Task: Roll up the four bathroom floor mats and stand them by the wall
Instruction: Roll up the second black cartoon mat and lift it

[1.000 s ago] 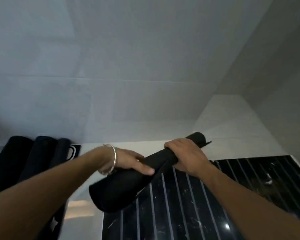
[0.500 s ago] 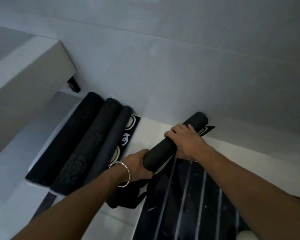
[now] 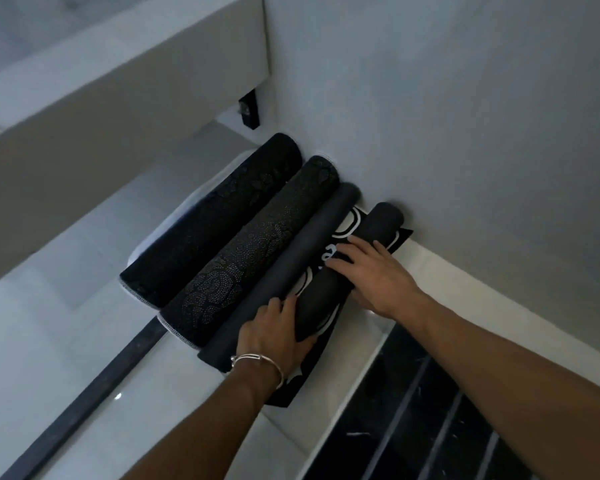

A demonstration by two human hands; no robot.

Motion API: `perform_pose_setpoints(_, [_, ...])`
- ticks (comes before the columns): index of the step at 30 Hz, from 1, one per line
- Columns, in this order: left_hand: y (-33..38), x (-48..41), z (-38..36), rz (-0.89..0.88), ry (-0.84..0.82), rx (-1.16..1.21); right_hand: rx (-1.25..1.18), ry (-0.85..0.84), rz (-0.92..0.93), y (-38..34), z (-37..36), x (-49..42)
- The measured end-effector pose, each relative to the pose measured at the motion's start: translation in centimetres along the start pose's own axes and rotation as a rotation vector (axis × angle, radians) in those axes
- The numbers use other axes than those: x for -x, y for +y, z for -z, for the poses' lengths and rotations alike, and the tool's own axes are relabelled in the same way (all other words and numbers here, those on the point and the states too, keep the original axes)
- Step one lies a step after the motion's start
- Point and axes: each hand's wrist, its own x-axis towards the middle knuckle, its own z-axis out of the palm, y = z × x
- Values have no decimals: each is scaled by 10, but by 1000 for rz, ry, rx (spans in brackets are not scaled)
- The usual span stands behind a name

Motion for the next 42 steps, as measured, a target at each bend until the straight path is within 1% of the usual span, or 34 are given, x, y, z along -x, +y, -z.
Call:
perform_pose_setpoints(2, [2, -1, -7, -10, 71, -124, 18, -5, 9, 2, -6, -7])
perform_pose_setpoints(5, [0, -4, -19, -75, 209, -224, 79, 5, 12, 3, -17, -14])
perform_pose_setpoints(7, [-4, -11, -27, -122, 335, -264, 119, 98, 28, 5, -26, -18])
perform_pose_setpoints(9, [-6, -18, -28, -128, 392, -291, 157, 205, 8, 9, -33, -23])
perform_pose_setpoints(11, [-7, -21, -31, -112, 417, -304, 172, 258, -30, 9, -33, -28])
perform_pose_setpoints(13, [-8, -23, -38, -97, 422, -292, 92, 253, -62, 3, -29, -33])
perform_pose_setpoints(15, [-8, -24, -47, -132, 433, -291, -32, 174, -117, -3, -29, -36])
perform_pose_setpoints(17, [-8, -26, -51, -160, 428, -311, -106, 104, -165, -4, -31, -37])
perform_pose_setpoints(22, [-6, -31, -51, -120, 353, -360, -258, 40, -178, -3, -29, -36])
perform_pose_setpoints(24, [-7, -35, -46, -156, 318, -418, -261, 36, -166, -2, -30, -32])
perform_pose_setpoints(26, [-8, -38, -46, -185, 320, -448, -254, 49, -165, -2, -31, -27])
perform_pose_setpoints(28, [-5, -38, -48, -153, 318, -440, -241, 44, -175, -2, -32, -26])
perform_pose_setpoints(30, [3, -33, -44, -103, 254, -431, -230, 6, -178, -3, -32, -26])
perform_pose_setpoints(32, [7, -32, -45, -101, 186, -446, -251, -37, -173, -3, -27, -27])
perform_pose_setpoints(34, [8, -31, -36, -102, 157, -371, -258, -60, -195, -3, -19, -29])
perform_pose_setpoints(36, [5, -30, -30, -105, 158, -282, -163, -17, -205, -5, -10, -32])
perform_pose_setpoints(37, [3, -30, -29, -123, 173, -280, -123, 10, -210, -8, -7, -34])
perform_pose_setpoints(39, [-4, -31, -27, -157, 197, -275, -109, 46, -228, -16, -4, -38])
perform_pose_setpoints(42, [-3, -31, -21, -135, 189, -223, -113, 94, -210, -27, -8, -41])
